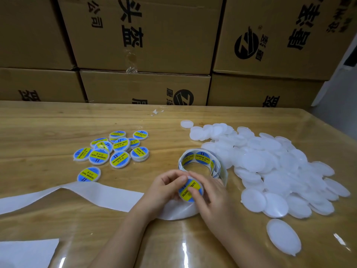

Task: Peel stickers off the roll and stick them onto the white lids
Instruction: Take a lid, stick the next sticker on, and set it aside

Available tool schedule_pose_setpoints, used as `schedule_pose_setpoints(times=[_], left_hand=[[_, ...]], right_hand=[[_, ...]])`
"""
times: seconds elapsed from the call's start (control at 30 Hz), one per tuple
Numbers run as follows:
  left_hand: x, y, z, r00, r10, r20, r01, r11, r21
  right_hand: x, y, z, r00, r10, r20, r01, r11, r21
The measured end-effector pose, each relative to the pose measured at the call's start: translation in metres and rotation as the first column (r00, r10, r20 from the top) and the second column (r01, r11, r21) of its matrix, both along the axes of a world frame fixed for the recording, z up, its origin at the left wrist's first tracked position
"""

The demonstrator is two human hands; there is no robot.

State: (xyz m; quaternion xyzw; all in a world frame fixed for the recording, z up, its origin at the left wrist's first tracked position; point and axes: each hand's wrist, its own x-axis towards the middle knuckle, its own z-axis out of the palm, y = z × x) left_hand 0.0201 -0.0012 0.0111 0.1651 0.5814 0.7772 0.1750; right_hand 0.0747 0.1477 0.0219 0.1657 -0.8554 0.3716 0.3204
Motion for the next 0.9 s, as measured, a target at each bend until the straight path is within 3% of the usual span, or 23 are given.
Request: schedule_pose_setpoints(times=[0.2, 0.4, 0.6, 0.9], left_hand=[[0.0008, 0.0007, -0.0027, 0.991, -0.111, -0.078, 0.107, 0.992, -0.063], [-0.0021, -0.0022, -0.0025, 0.997, -0.045, -0.067, 0.043, 0.999, -0.029], [-0.0005, -0.0026, -0.0010, 0.996, -0.083, 0.013, 0.083, 0.996, 0.014], [0.0017, -0.0017, 0.0033, 0.987, -0.127, 0.093, 0.115, 0.986, 0.123]], right_hand=[[-0.0011, 0.0044, -0.0029, 0.997, 0.008, 0.072, 0.005, 0.984, -0.179], [-0.0007, -0.0002, -0.0040, 0.999, 0.029, 0.030, -0.025, 0.993, -0.115], [0.0045, -0.0050, -0.0019, 0.996, 0.094, -0.005, -0.094, 0.995, -0.037], [0.0048, -0.0021, -0.0018, 0.987, 0.136, 0.089, -0.134, 0.990, -0.036]])
